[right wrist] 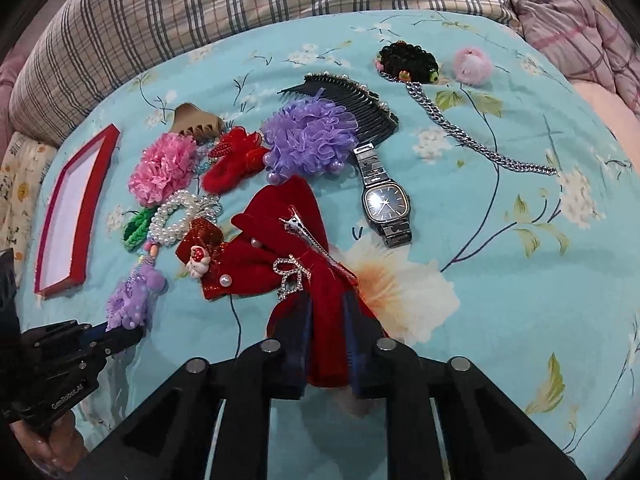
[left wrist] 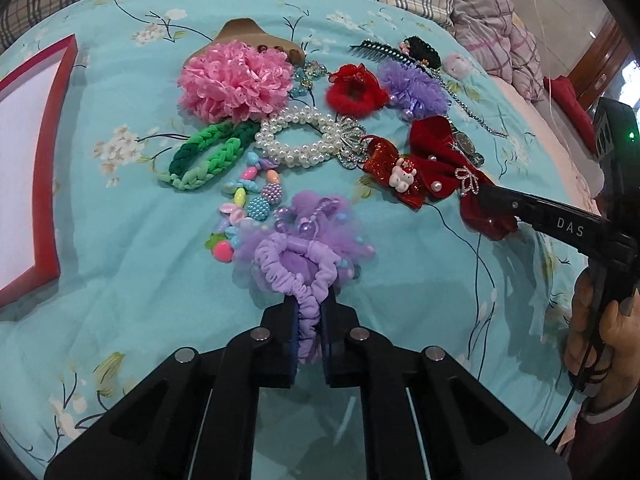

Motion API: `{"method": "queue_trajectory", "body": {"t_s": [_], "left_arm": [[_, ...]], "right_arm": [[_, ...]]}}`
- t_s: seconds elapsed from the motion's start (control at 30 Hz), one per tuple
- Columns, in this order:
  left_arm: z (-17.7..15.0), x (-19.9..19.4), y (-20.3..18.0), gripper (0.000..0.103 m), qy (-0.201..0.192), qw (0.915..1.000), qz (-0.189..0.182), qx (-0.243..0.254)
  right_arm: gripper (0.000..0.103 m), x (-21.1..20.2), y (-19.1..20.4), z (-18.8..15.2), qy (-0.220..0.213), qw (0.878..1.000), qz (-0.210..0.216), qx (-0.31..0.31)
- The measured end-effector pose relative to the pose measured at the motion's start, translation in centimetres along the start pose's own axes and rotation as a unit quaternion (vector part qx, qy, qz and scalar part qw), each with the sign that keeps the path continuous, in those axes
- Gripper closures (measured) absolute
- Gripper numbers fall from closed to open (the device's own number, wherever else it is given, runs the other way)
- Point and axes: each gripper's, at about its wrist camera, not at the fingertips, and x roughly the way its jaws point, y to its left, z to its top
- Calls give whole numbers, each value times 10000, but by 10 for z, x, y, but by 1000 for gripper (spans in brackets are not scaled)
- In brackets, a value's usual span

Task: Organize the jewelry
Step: 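Grasp the lilac scrunchie with the left tool while the right tool grasps the red velvet bow, then carry the lilac scrunchie and red bow into the tray and open both tools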

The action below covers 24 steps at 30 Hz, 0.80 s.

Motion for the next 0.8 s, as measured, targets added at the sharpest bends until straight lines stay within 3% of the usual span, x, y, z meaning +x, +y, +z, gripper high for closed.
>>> {"method": "queue_trajectory", "body": {"t_s": [0.37,0.57,0.8], "left_arm": [[2,-38,12,97,-435,9990,8,-53],[0,-62,32,97,-628,9978,104,-206],[-9,-88,81,97,-760,9942,440,-629]], "right_arm": [[97,-26,13,-8,-259,9991,316,68],[97,-35,55,-12,-349,9967,728,-122],[97,-14,127,-10,-196,9905,1287,-438]]}}
